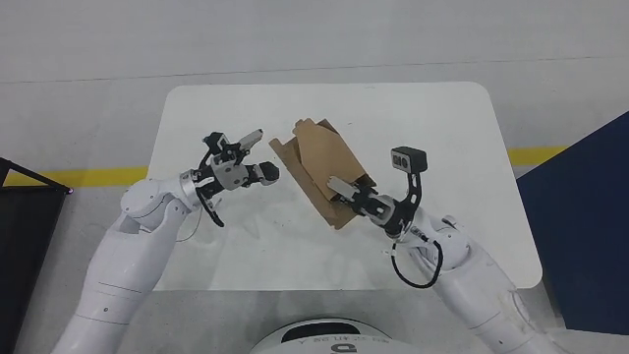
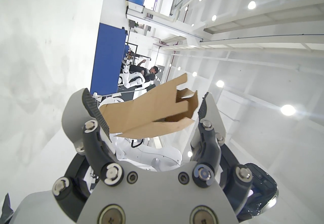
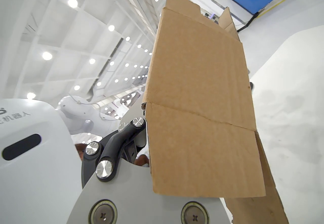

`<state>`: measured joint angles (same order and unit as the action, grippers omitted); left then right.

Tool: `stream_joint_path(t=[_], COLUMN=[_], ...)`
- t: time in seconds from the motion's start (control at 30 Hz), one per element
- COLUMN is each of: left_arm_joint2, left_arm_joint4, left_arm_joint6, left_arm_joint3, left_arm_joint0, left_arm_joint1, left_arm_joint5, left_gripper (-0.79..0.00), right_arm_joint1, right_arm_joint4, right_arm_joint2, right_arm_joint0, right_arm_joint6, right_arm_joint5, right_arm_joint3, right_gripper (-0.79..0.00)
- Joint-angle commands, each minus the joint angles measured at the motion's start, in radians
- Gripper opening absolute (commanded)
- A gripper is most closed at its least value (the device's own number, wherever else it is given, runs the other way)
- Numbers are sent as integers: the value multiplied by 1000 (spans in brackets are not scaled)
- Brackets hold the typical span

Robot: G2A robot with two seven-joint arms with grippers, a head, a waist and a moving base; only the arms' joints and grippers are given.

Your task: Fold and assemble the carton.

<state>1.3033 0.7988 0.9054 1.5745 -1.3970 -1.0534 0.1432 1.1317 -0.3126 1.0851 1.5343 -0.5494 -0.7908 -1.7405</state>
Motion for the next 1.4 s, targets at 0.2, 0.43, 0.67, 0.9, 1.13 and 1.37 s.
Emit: stream_joint_path(t=[0.2,0.43,0.67,0.9,1.13,1.37], left_arm_joint2=[-29,-31,-35,-1,-1,-32], left_arm_joint4=[64,45,-14,7,13,-18], left_arm_joint6=[55,67,59,51,46,39], left_arm_joint3=[53,99,136,230,233,232], left_arm_joint0=[3,-18,-39,-84,-80,-47], left_arm_joint1=[-7,-5,-4,2,2,1], left_arm_joint5=[9,14,-35,-30,0,55], left_gripper=[0,0,0,0,0,0], right_arm_joint1=[-9,-7,2,15,27,36], right_arm_joint4=[-615,-669,-869,-918,-898,-888], right_arm_joint2=[-30,-16,-49,-59,-61,-57], right_arm_joint0=[-84,-99,-87,-111,-120,-117], right_arm_joint6=[-406,-451,-517,-591,-596,-606], right_arm_joint5=[85,79,229,286,294,307], right_arm_joint3=[125,171,127,181,195,192], right_gripper=[-785,-785,-785,-785,-785,-785])
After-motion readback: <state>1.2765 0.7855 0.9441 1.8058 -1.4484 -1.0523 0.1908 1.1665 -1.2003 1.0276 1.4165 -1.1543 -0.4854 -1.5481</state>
